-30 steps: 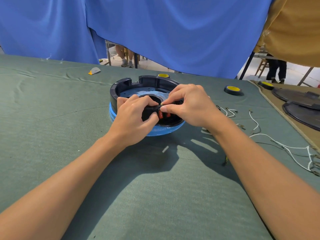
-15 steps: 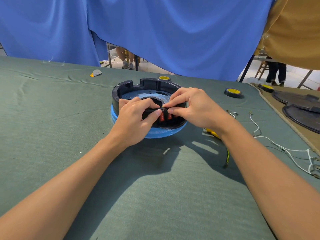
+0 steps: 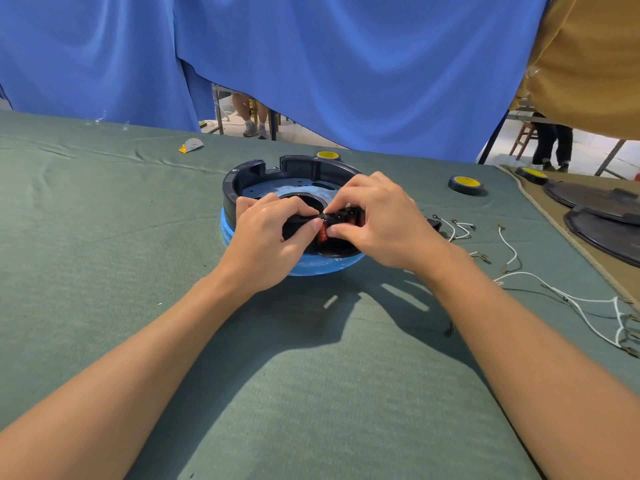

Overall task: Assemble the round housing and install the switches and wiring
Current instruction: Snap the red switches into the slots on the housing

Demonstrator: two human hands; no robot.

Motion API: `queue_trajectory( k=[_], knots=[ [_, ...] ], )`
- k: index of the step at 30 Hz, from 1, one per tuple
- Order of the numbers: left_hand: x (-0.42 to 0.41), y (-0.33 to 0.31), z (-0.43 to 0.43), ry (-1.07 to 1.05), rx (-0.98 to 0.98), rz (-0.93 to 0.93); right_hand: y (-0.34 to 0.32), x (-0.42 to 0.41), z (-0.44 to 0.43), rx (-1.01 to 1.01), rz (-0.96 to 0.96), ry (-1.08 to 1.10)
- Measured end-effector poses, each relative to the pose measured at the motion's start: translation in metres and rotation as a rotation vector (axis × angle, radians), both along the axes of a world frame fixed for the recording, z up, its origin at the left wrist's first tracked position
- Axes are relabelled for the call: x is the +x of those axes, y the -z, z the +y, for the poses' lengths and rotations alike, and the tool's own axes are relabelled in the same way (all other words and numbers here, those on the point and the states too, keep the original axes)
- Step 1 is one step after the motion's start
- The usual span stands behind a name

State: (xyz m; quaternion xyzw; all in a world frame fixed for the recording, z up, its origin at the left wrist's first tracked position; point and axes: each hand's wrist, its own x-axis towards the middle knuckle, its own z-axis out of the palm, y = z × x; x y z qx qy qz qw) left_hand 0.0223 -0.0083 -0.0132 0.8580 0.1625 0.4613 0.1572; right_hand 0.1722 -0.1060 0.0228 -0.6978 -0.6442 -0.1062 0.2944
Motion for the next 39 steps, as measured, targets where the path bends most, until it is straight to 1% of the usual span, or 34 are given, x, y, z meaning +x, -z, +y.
queue_trajectory(
  k=[3, 6, 12, 14, 16, 18, 20, 23, 25, 27, 30, 32, 36, 39],
  knots=[
    [0.0, 0.0, 0.0, 0.003, 0.008, -0.002, -0.002, 0.0, -0.001, -0.026, -0.048, 0.003],
    [-0.001, 0.0, 0.002, 0.018, 0.005, 0.007, -0.005, 0.001, -0.002, -0.076, -0.034, -0.014],
    [-0.002, 0.0, 0.001, 0.012, 0.002, 0.003, 0.002, -0.005, -0.002, -0.019, -0.074, 0.037],
    [-0.002, -0.001, -0.001, -0.022, 0.018, -0.001, -0.001, -0.003, -0.003, -0.05, -0.038, 0.013],
    [-0.001, -0.002, -0.004, -0.067, 0.011, -0.007, -0.005, 0.001, -0.006, -0.078, 0.043, -0.031],
    [0.0, -0.003, -0.007, -0.086, 0.008, -0.011, -0.006, 0.004, -0.009, -0.048, 0.131, -0.054],
    [0.001, -0.004, -0.009, -0.094, 0.006, -0.008, -0.005, 0.009, -0.012, -0.014, 0.177, -0.032],
    [0.001, -0.006, -0.01, -0.1, -0.007, 0.008, 0.001, 0.014, -0.013, -0.038, 0.152, -0.007],
    [0.0, -0.006, -0.01, -0.094, -0.004, 0.026, 0.006, 0.014, -0.012, -0.002, 0.134, 0.009],
    [-0.002, -0.008, -0.01, -0.123, 0.054, 0.057, 0.008, 0.013, -0.011, 0.037, 0.15, 0.027],
    [-0.003, -0.014, -0.008, -0.207, 0.23, 0.111, 0.007, 0.01, -0.011, 0.028, 0.159, 0.016],
    [-0.001, -0.018, -0.006, -0.165, 0.305, 0.135, 0.004, 0.011, -0.012, -0.003, 0.14, -0.007],
    [0.003, -0.02, -0.001, -0.07, 0.357, 0.193, -0.009, 0.02, -0.016, -0.051, 0.182, -0.05],
    [0.005, -0.02, 0.002, -0.029, 0.355, 0.177, -0.014, 0.031, -0.017, -0.152, 0.098, -0.011]
  ],
)
